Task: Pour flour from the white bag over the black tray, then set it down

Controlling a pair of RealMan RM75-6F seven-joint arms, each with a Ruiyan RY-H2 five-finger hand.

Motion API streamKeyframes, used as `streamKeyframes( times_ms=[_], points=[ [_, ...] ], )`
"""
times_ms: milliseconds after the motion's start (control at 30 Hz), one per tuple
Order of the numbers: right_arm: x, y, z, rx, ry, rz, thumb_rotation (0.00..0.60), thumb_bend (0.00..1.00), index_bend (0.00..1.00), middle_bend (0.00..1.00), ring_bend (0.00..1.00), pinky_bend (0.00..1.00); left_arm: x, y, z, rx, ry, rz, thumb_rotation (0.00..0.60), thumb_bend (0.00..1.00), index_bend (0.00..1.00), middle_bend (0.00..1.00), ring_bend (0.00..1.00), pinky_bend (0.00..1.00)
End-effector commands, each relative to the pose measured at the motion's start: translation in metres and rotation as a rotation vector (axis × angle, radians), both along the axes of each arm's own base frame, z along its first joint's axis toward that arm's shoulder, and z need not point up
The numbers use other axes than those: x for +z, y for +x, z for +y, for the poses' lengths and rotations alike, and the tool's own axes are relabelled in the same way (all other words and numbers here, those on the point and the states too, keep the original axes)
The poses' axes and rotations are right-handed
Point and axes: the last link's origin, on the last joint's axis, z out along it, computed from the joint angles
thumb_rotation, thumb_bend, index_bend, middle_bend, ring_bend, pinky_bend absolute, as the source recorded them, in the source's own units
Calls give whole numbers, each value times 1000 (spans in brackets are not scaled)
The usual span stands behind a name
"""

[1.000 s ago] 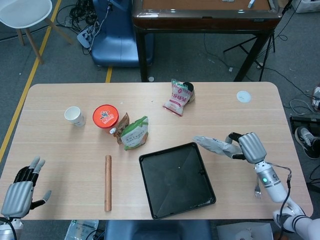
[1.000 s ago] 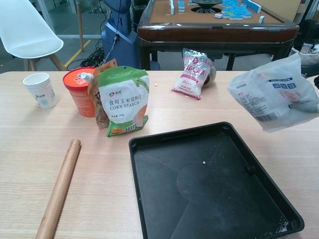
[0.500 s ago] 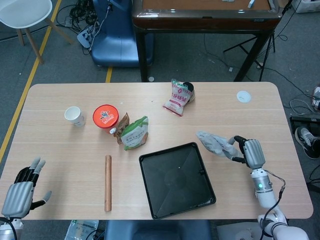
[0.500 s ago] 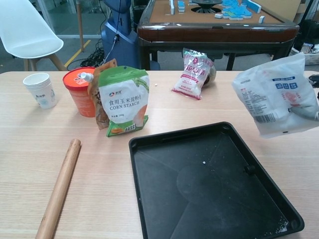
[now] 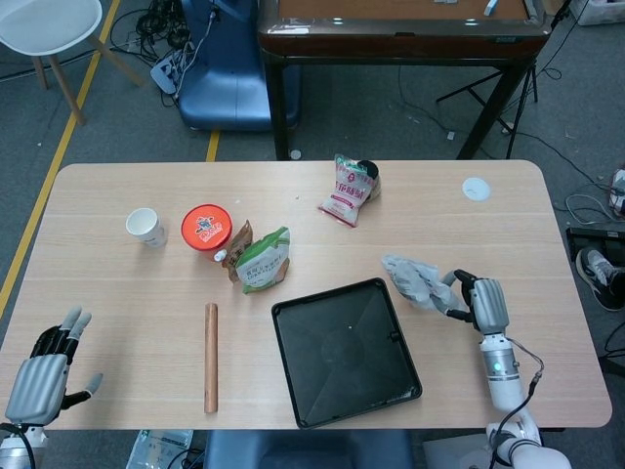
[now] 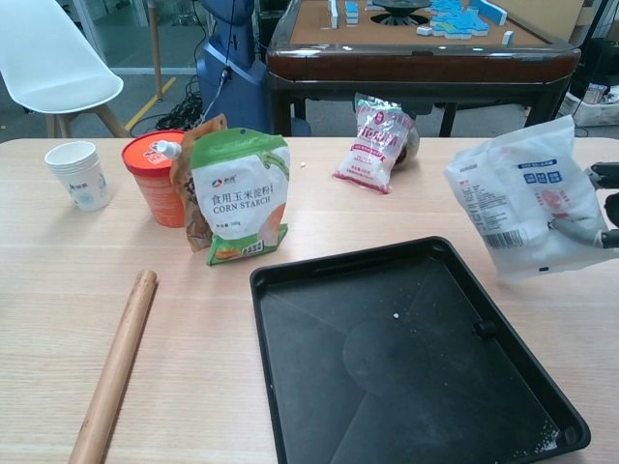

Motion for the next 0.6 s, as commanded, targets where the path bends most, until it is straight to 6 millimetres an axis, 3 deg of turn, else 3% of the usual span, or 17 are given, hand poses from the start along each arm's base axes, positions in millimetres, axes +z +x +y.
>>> streamKeyframes(
  times_ms=[33, 600],
  points=[
    [-1, -1, 1, -5, 8, 5, 600, 585, 1000, 892, 841, 889, 0, 0, 0, 0, 1, 0, 600, 246, 0, 0, 84, 57],
    [-8, -12, 17, -29, 61, 34, 600, 591, 1000, 892, 836, 888, 2, 0, -1, -2, 3, -1, 600, 246, 0, 0, 84, 57]
  ],
)
